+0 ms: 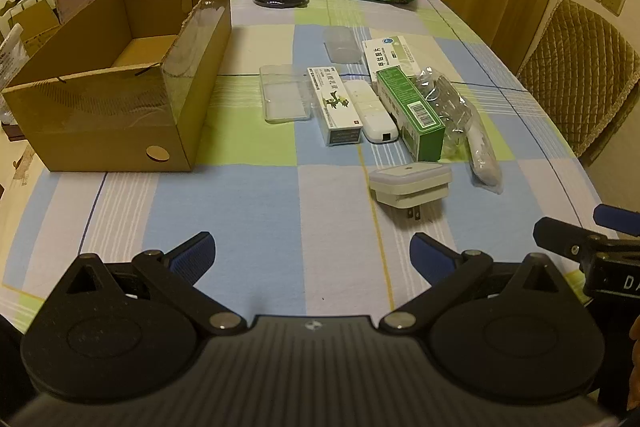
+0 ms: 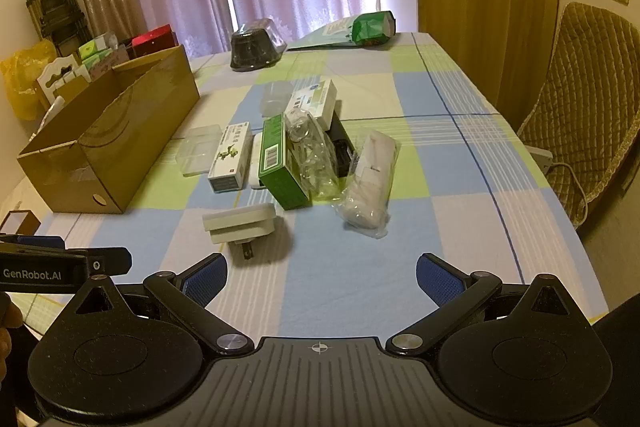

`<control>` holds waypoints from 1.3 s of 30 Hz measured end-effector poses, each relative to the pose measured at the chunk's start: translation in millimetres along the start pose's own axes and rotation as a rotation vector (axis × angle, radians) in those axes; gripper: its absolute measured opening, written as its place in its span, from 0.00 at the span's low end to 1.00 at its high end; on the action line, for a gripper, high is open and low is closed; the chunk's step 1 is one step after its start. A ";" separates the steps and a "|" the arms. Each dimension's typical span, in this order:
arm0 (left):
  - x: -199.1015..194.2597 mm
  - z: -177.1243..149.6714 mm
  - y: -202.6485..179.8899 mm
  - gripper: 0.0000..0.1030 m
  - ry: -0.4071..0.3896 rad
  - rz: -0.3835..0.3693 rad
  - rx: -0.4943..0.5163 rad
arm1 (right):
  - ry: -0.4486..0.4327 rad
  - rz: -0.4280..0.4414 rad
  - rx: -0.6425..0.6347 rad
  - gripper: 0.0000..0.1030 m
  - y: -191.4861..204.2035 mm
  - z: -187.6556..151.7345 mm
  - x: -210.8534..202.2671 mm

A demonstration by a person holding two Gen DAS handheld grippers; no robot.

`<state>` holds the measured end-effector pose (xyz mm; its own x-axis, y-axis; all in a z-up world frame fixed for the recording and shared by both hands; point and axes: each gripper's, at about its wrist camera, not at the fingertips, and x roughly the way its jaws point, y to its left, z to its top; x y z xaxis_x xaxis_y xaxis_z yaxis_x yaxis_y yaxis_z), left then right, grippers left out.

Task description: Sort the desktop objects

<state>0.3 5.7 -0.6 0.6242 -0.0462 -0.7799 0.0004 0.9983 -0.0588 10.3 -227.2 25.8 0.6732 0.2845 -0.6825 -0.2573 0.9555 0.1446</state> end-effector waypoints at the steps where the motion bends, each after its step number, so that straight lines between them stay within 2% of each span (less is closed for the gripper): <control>1: 0.1 -0.3 -0.3 0.99 0.001 -0.001 0.000 | 0.001 0.000 0.001 1.00 -0.1 0.0 0.1; 39: 2.5 -3.1 -1.1 0.99 0.022 -0.021 -0.026 | 0.034 -0.009 0.031 1.00 -6.8 0.9 5.2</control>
<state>-0.6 4.4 -4.5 0.6067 -0.0685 -0.7920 -0.0070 0.9958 -0.0916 16.2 -232.1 21.9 0.6514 0.2739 -0.7076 -0.2296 0.9600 0.1603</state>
